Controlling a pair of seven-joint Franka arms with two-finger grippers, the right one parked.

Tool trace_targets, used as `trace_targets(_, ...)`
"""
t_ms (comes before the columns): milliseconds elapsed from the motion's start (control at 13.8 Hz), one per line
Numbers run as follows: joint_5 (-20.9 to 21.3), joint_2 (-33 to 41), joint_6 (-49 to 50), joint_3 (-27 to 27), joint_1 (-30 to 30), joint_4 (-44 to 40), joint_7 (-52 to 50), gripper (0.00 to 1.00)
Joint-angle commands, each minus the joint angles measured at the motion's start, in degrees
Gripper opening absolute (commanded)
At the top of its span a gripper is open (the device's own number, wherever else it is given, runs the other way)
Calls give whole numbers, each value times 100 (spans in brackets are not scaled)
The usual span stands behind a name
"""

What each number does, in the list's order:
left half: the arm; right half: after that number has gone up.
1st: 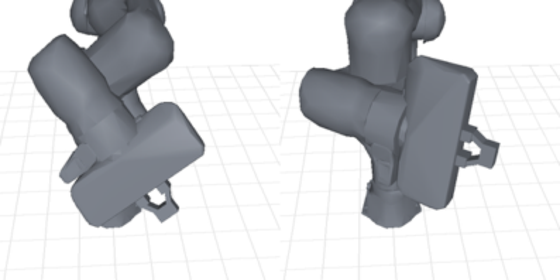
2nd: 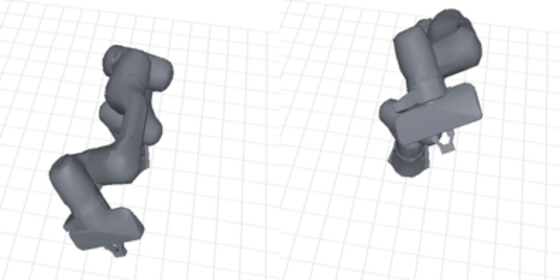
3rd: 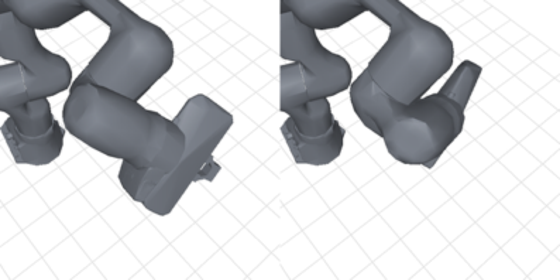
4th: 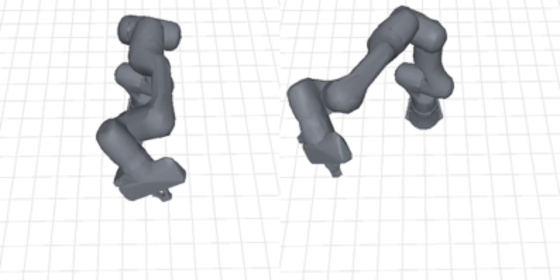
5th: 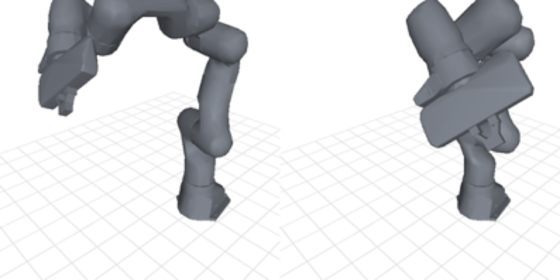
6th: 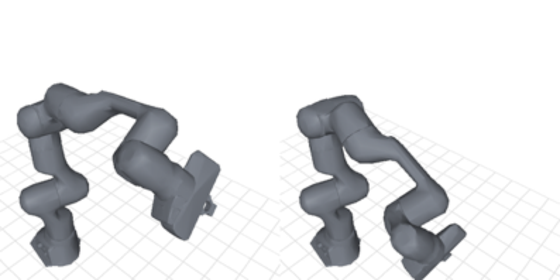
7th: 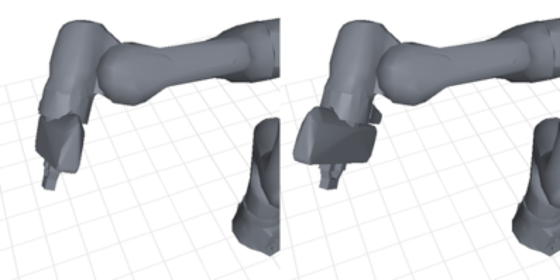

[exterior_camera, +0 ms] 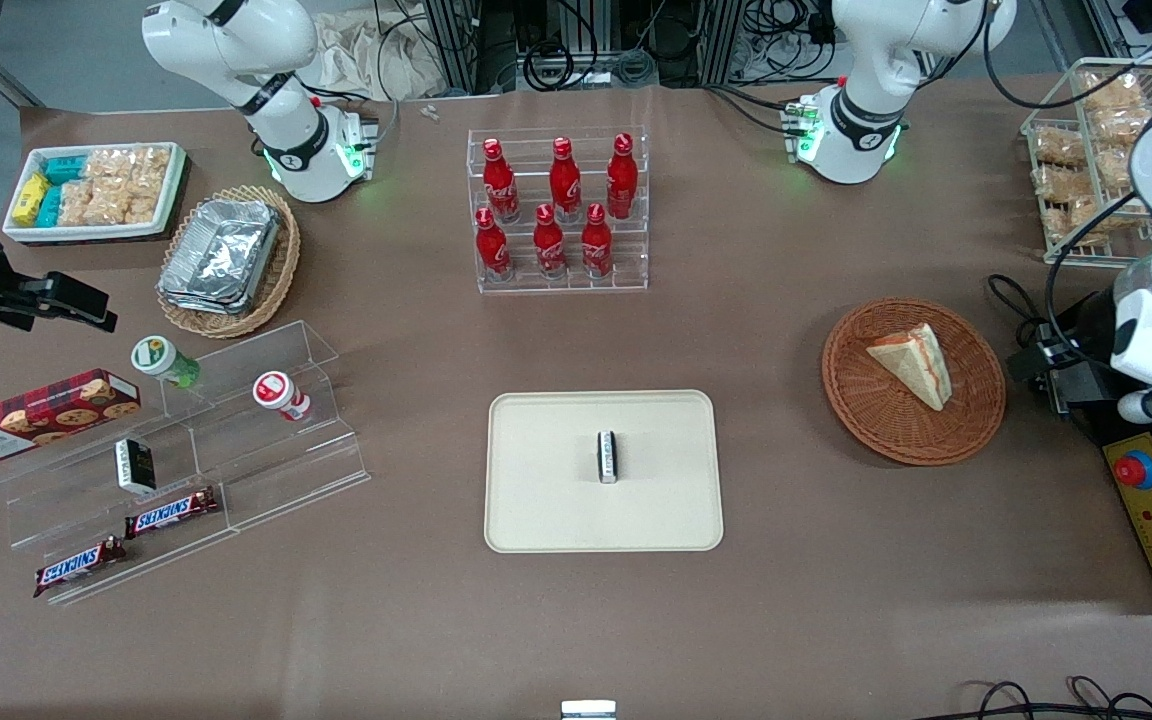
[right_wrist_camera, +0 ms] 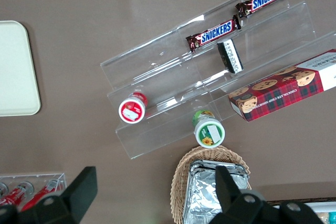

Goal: Place sandwich from basket to tray
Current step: 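Move the left gripper down over the wrapped sandwich in the wicker basket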

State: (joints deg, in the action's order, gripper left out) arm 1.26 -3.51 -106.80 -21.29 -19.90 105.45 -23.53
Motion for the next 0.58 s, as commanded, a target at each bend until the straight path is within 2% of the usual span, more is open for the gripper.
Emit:
trace_targets(0,59,448,-542,46,-75,1028,-907,98)
trace_targets(218,59,728,-1795,29,-49,2221,-1136,98)
trace_targets(509,59,668,-2151,20,-49,2664,-1645,98)
